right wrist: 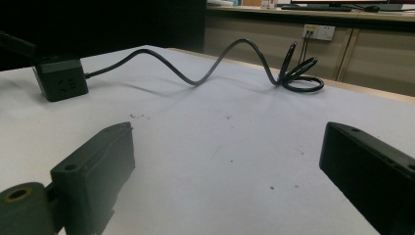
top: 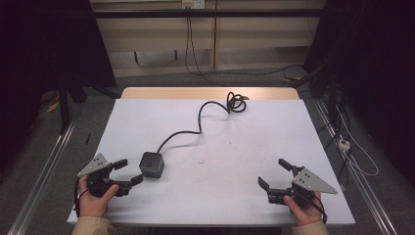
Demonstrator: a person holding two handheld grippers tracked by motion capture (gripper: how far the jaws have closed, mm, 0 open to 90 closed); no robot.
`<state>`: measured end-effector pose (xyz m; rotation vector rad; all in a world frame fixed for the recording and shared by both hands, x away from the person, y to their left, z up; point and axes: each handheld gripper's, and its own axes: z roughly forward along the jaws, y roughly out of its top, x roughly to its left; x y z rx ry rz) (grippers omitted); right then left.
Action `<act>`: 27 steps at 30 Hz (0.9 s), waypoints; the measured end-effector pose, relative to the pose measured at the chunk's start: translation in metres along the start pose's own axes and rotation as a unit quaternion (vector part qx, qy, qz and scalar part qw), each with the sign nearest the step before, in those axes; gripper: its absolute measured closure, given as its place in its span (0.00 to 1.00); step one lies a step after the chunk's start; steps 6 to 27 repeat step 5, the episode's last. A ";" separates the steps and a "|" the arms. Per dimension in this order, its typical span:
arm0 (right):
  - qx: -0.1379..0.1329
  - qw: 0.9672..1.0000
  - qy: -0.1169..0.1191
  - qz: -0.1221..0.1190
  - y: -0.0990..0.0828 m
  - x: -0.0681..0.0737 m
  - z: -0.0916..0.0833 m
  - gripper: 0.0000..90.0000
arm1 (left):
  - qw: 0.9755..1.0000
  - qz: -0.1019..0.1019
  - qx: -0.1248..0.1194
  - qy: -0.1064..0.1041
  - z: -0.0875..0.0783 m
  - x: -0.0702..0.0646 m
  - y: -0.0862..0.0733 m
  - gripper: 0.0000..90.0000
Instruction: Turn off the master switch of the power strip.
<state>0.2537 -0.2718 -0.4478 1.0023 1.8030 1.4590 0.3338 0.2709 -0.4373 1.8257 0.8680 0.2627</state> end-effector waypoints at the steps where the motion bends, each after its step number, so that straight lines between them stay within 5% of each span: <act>1: 0.000 1.000 0.000 0.000 0.000 0.000 0.000 0.06 | 1.000 0.000 0.001 0.001 0.000 0.000 0.000 0.07; 27: -0.001 1.000 -0.001 0.002 0.000 -0.001 0.000 0.06 | 1.000 0.004 0.013 0.004 0.004 0.000 0.000 0.07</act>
